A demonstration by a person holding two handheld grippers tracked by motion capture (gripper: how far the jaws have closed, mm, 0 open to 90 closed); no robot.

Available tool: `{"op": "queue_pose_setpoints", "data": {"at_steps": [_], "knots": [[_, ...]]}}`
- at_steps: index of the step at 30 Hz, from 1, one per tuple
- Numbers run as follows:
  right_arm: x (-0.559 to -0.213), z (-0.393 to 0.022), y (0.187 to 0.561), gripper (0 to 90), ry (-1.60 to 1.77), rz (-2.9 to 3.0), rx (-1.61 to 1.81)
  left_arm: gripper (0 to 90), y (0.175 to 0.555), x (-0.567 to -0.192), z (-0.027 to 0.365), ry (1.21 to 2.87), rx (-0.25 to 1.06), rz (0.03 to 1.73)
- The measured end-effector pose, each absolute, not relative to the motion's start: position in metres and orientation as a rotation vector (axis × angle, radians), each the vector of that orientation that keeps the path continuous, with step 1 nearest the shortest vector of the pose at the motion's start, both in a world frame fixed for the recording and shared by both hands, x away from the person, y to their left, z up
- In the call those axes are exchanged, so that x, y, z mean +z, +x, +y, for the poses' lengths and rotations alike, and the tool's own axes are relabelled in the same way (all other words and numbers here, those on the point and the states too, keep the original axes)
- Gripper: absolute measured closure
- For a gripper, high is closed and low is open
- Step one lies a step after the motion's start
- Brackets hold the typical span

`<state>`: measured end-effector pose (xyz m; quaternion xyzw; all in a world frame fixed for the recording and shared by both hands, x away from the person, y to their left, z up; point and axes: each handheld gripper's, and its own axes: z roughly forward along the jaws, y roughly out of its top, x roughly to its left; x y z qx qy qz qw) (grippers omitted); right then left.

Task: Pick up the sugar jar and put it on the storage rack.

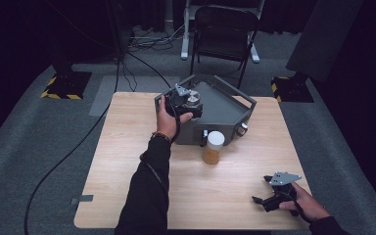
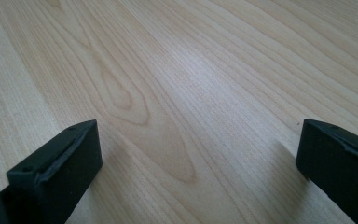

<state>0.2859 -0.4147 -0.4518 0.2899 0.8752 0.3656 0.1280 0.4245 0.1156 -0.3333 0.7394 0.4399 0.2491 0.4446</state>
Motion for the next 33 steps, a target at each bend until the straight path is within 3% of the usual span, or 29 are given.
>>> {"op": "queue_pose_setpoints", "data": {"at_steps": [16,33], "knots": [[-0.452,-0.414,0.286,0.0,0.846,2.545,1.063,1.4,0.407,-0.314,0.109,1.901,0.752,1.005],[-0.452,-0.414,0.286,0.0,0.848,2.545,1.062,1.4,0.387,-0.311,0.113,1.915,0.786,0.914]]}}
